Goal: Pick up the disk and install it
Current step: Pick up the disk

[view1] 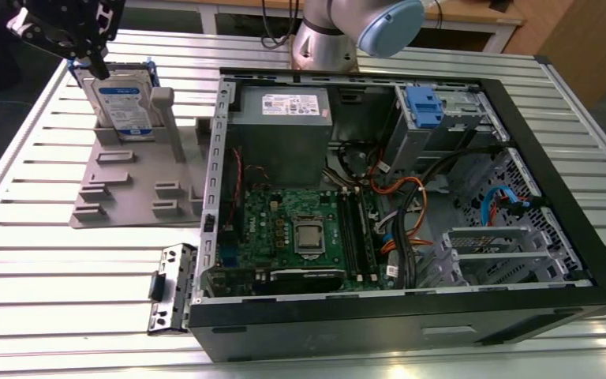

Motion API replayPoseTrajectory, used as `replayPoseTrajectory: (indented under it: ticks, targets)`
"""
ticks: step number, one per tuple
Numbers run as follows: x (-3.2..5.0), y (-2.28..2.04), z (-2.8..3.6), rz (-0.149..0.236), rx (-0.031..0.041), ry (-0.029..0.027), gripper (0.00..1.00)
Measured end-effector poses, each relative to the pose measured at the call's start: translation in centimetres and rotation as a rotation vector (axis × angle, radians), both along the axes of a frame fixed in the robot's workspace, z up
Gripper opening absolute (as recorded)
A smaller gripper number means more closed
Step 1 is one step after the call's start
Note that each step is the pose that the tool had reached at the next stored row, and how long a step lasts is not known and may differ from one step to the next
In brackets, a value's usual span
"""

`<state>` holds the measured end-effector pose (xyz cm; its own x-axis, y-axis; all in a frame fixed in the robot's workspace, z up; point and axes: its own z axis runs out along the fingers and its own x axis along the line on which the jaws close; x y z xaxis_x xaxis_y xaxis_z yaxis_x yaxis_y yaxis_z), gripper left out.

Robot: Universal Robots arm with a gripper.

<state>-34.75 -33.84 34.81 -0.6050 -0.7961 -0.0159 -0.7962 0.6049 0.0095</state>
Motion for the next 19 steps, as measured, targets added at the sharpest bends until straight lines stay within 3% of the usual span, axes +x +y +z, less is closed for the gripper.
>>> replayPoseTrajectory:
  ticks: [10,19]
  targets:
    - [0.0,0.0,0.0,0.102,-0.0087,0.0,0.1]
    - [0.0,0.0,0.0,0.154,-0.0129,0.0001,0.1]
